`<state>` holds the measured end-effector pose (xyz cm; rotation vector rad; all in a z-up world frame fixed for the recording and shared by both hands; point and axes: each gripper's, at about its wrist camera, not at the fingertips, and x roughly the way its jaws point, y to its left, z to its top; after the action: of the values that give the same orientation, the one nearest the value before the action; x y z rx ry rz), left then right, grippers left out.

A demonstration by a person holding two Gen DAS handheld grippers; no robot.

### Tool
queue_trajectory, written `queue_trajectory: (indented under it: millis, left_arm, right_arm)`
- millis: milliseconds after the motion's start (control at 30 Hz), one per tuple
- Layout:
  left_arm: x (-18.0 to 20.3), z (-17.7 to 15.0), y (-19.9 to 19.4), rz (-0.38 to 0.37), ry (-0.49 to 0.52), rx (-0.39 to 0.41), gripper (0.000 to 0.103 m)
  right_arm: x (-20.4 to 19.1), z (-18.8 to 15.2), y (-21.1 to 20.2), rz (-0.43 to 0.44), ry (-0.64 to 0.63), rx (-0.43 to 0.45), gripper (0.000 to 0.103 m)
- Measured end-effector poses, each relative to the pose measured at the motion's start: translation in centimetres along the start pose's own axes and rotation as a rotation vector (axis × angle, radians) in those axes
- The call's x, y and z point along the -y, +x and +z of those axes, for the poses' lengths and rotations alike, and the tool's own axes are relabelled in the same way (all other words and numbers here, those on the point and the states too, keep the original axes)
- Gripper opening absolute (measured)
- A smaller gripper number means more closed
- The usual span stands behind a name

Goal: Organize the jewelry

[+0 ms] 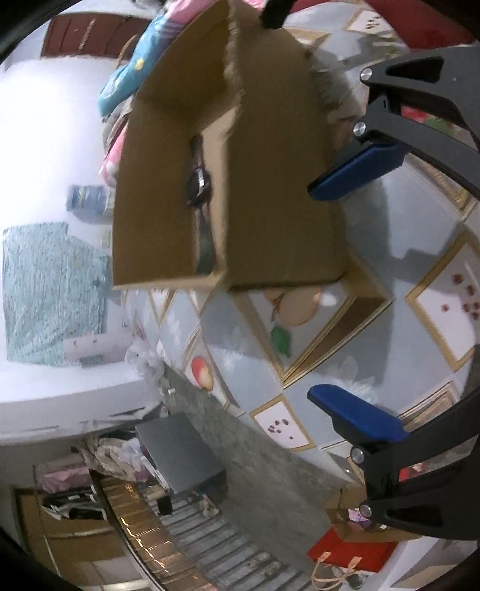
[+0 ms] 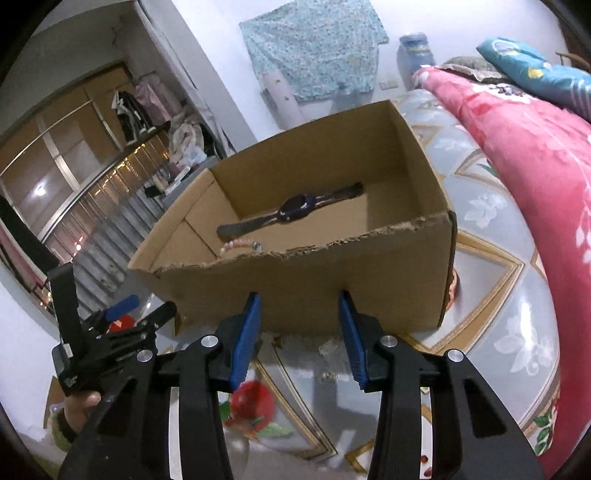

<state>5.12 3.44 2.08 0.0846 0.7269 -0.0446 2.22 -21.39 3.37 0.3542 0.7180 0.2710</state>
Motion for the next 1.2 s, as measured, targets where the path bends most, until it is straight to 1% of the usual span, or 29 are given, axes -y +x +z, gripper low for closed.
queue_trajectory:
  millis: [67, 133, 267, 400, 467, 533, 600, 667, 733, 767, 900, 1000, 1100, 1200]
  left_arm:
    - [-0.5, 0.5, 0.6, -0.009, -0.012, -0.009, 0.099]
    - [-0.8, 1.1, 1.0, 0.007, -0.021, 0.005, 0.099]
    - [-1.3, 2.7, 1.9, 0.019, -0.022, 0.051, 0.099]
    - [-1.6, 2.9, 1.9, 0.032, -0.035, 0.072, 0.099]
    - [-1.3, 2.2, 1.2, -0.009, -0.014, 0.073, 0.099]
    - [-0.2, 1.2, 0.8, -0.045, 0.035, 0.055, 0.099]
    - [1.2, 0.2, 0.8, -0.065, 0.101, 0.022, 0.099]
    - [2.8, -0.9, 1.2, -0.062, 0.177, -0.011, 0.099]
    - [3.7, -1.5, 1.9, -0.045, 0.21, -0.037, 0.099]
    - [4.0, -1.6, 2.3, -0.042, 0.211, -0.048, 0.099]
    - [4.2, -1.4, 3.2, -0.071, 0.196, -0.074, 0.099]
    - [4.0, -1.6, 3.6, -0.078, 0.21, -0.094, 0.099]
    - [3.5, -1.6, 3.7, -0.089, 0.196, -0.111, 0.099]
    - [2.6, -1.3, 4.3, -0.038, 0.195, -0.109, 0.099]
  right_arm:
    - [-0.1, 0.1, 0.3, 0.002, -0.001, 0.001, 0.04]
    - [-0.4, 0.4, 0.5, 0.014, -0.004, 0.003, 0.04]
    - [-1.3, 1.1, 1.2, 0.008, -0.041, 0.027, 0.04]
    - [-1.4, 1.1, 1.3, 0.002, -0.05, 0.029, 0.04]
    - [-1.4, 0.7, 0.7, -0.03, -0.064, 0.04, 0.04]
    - [-1.0, 0.2, 0.2, -0.052, -0.068, 0.034, 0.04]
    - [-0.3, -0.2, -0.1, -0.063, -0.052, 0.019, 0.041]
    - [0.1, -0.6, -0.3, -0.076, -0.044, 0.002, 0.041]
    - [0.2, -0.6, -0.2, -0.08, -0.042, -0.006, 0.041]
    - [0.3, -0.6, -0.2, -0.081, -0.043, -0.009, 0.041]
    - [0.1, -0.6, -0.2, -0.085, -0.051, -0.013, 0.042]
    - [0.3, -0.6, -0.1, -0.084, -0.042, -0.016, 0.042]
    - [0.8, -0.6, -0.1, -0.085, -0.033, -0.019, 0.042]
    - [1.0, -0.7, -0.2, -0.085, -0.028, -0.022, 0.042]
